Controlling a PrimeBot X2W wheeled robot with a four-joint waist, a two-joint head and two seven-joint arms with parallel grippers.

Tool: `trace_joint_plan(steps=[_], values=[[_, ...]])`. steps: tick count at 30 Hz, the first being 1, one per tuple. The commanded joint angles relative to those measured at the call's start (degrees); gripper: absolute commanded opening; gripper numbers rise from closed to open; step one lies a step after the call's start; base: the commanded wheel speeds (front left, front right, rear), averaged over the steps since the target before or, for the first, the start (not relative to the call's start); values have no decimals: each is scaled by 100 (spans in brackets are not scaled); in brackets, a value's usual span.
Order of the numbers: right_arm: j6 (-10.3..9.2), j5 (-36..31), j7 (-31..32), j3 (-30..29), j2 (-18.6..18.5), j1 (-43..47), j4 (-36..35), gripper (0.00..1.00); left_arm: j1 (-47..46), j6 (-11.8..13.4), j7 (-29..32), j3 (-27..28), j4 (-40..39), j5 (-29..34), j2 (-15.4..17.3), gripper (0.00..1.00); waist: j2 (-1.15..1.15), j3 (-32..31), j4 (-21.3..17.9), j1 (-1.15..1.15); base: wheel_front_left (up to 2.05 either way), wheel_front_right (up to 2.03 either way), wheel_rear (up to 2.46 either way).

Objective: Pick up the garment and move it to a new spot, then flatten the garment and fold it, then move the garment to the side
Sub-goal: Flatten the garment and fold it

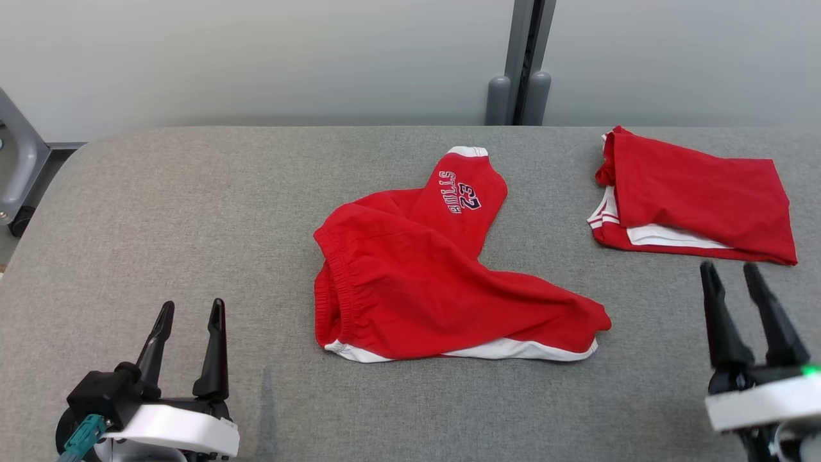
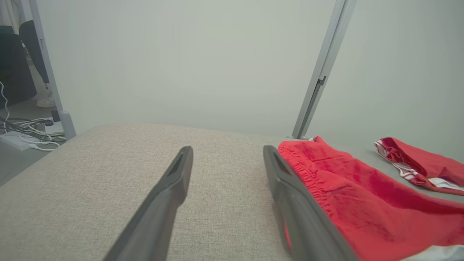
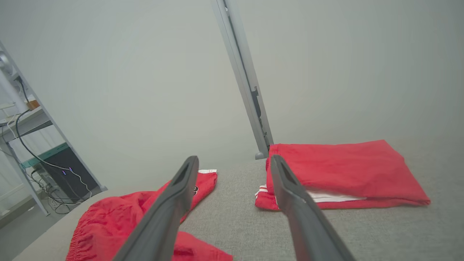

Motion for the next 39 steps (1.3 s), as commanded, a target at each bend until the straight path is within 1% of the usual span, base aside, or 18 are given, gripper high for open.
trace_joint_plan(steps=[1, 3, 5, 8, 11, 15, 21, 29, 33, 39], values=[[2, -96, -9, -74, 70, 140, -75, 100, -5, -8, -30, 3, -17, 44, 16, 100, 0, 7, -2, 0, 0, 0, 0], [3, -269, -9, -198, 300, 373, -145, 100, -15, -8, -30, -13, -29, 36, 9, 100, 0, 26, -7, 0, 0, 0, 0], [2, -476, -10, -229, 403, 570, -88, 100, -9, -8, -30, -22, -34, 17, 7, 100, 0, 36, -13, 0, 0, 0, 0], [2, -574, -9, -144, 541, 668, 19, 100, 25, -8, -30, -3, -23, -9, 16, 100, 0, 45, -42, 0, 0, 0, 0], [2, -597, -9, -9, 536, 611, 174, 100, 33, -8, -29, -9, -5, 5, 13, 100, 0, 35, -77, 0, 0, 0, 0], [2, -496, 70, 200, 439, 564, 405, 100, 47, -8, -30, -26, 6, 25, 3, 100, 0, -6, -83, 0, 0, 0, 0], [2, -256, 799, 759, 250, 129, 997, 100, 18, -8, -29, -114, 32, 15, -8, 100, 0, 29, -87, 0, 0, 0, 0], [2, -50, 1537, 1144, 340, -588, 2025, 100, -165, -8, 86, -537, 371, -214, 111, 100, 0, 78, 52, 0, 0, 0, 0], [2, 11, 1627, 1236, 344, -759, 2329, 100, -166, -8, 94, -646, 474, -285, 148, 100, 0, 76, 132, 0, 0, 0, 0], [2, 153, 1533, 1421, 375, -1019, 2716, 100, -271, -8, 73, -749, 571, -375, 205, 100, 0, 123, 247, 0, 0, 0, 0]])
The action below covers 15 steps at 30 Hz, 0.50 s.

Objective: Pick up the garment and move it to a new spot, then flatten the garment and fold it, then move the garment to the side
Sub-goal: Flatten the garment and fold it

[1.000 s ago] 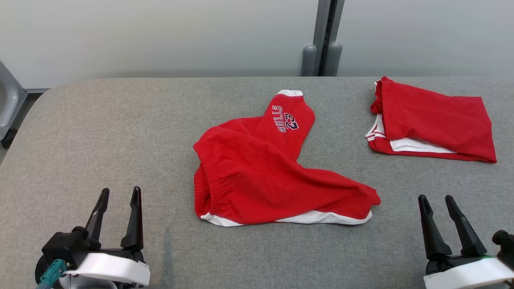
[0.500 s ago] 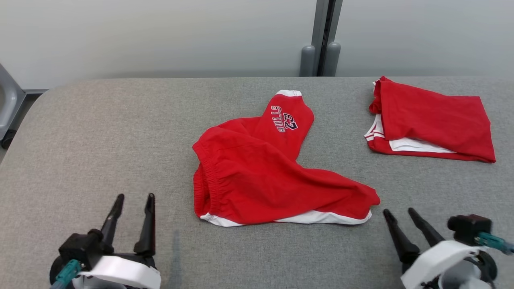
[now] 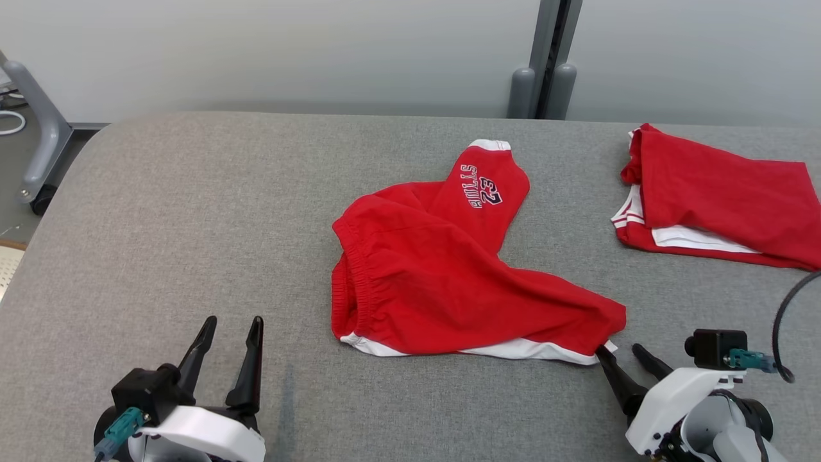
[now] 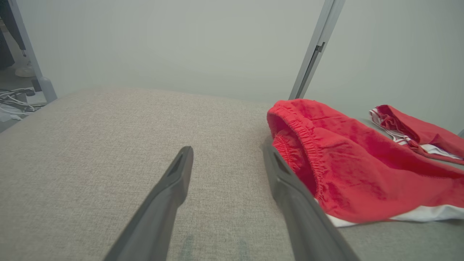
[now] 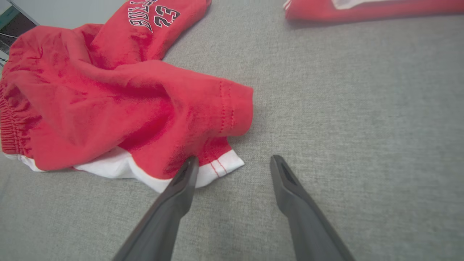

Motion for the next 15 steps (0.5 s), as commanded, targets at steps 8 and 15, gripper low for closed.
trace_joint_plan(steps=[8, 15], values=[[2, 108, 39, 344, 32, -396, 475, 100, -292, -8, 398, -652, 100, -429, 161, 100, 0, 161, 60, 0, 0, 0, 0], [2, 226, 30, 576, 38, -534, 649, 0, -596, -5, 1244, -1861, 114, -996, 697, 100, 0, 207, -41, 0, 0, 0, 0]])
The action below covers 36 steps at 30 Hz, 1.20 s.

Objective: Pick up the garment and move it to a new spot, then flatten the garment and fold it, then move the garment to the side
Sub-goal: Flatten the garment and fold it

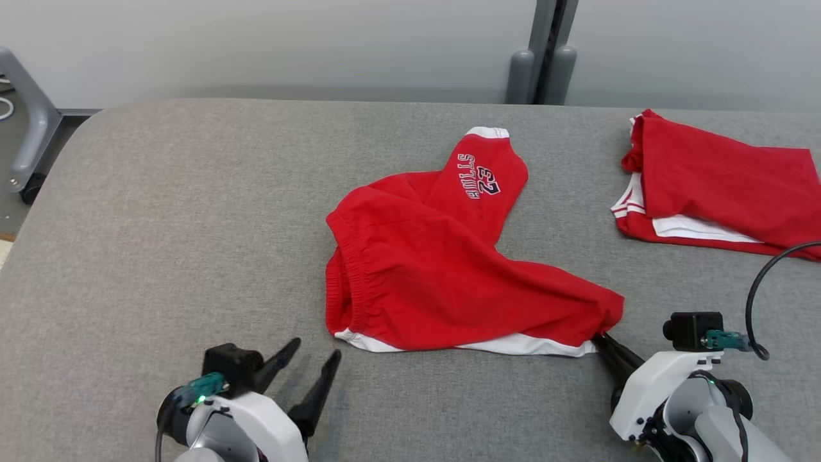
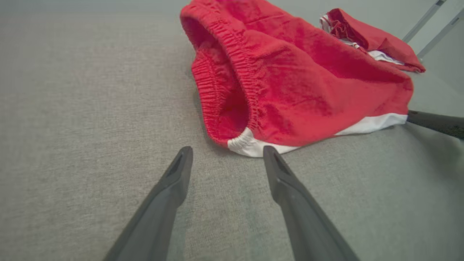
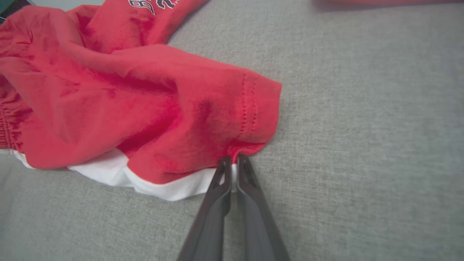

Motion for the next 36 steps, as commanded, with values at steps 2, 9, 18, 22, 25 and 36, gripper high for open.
trace_joint_plan(steps=[2, 9, 18, 22, 25, 36], values=[[0, 79, 46, 110, -15, 15, 102, 0, -239, 0, 238, -312, 70, -74, 238, 100, 0, 6, -75, 0, 0, 0, 0], [-2, 280, -69, 277, -62, -47, 51, 0, -775, 0, 335, -985, 334, 15, 525, 100, 0, 32, -238, 0, 0, 0, 0], [-2, 439, -186, 460, -94, -129, -27, 0, -1268, 0, 299, -1685, 850, -227, 694, 100, 0, 72, -414, 0, 0, 0, 0], [-1, 494, -218, 495, -96, -142, -13, 0, -1376, 0, 216, -1809, 1054, -206, 681, 100, 0, 82, -428, 0, 0, 0, 0], [-1, 557, -234, 551, -99, -144, 8, 0, -1493, 0, 223, -2062, 1167, -307, 675, 93, 0, 83, -420, 0, 0, 0, 0], [0, 775, -419, 723, -150, -206, -105, 0, -1871, 0, -133, -2746, 1464, -646, 753, 0, 0, 54, -375, 0, 0, 0, 0]])
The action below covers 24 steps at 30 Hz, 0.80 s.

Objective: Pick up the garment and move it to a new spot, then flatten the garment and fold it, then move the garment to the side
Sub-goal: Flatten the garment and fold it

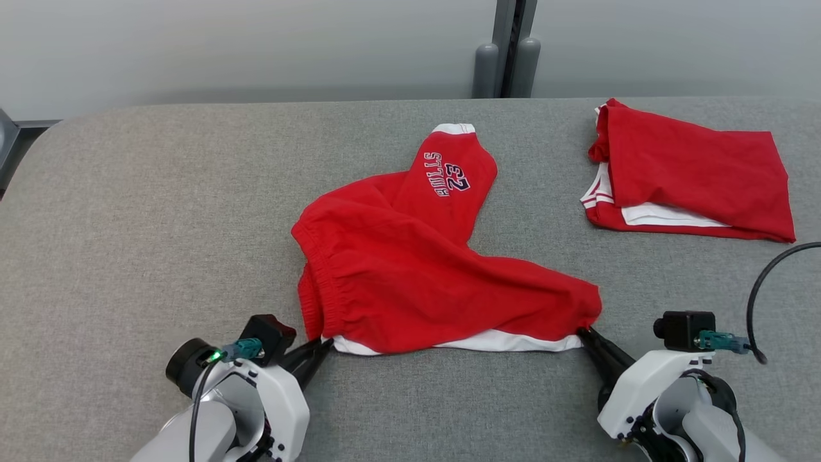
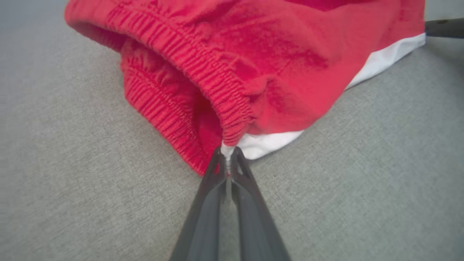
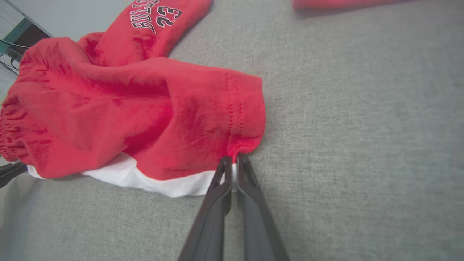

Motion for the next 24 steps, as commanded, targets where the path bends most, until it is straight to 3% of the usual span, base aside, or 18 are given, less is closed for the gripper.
trace_joint_plan(steps=[1, 9, 12, 18, 24], values=[[1, 36, -72, 0, -55, -63, -62, 0, -105, 1, -66, -1, 8, -34, 72, 0, 0, -11, 2, 0, 0, 0, 0], [0, 381, -418, 9, -357, 210, -551, 0, 86, 48, -451, 152, -177, -290, 242, 0, 0, -244, 30, 0, 0, 0, 0], [1, 622, -461, -45, -643, 472, -988, 0, 291, 166, -429, 249, -572, -402, 466, 0, 0, -413, 50, 0, 0, 0, 0], [1, 1000, -259, -129, -1097, 1042, -1789, 0, 838, 287, -50, 314, -1488, -778, 820, 0, 0, -695, 19, 0, 0, 0, 0], [1, 1275, 30, -335, -1426, 1645, -2642, 0, 1367, 505, 575, 462, -2802, -1296, 1389, 0, 0, -782, -12, 0, 0, 0, 0]])
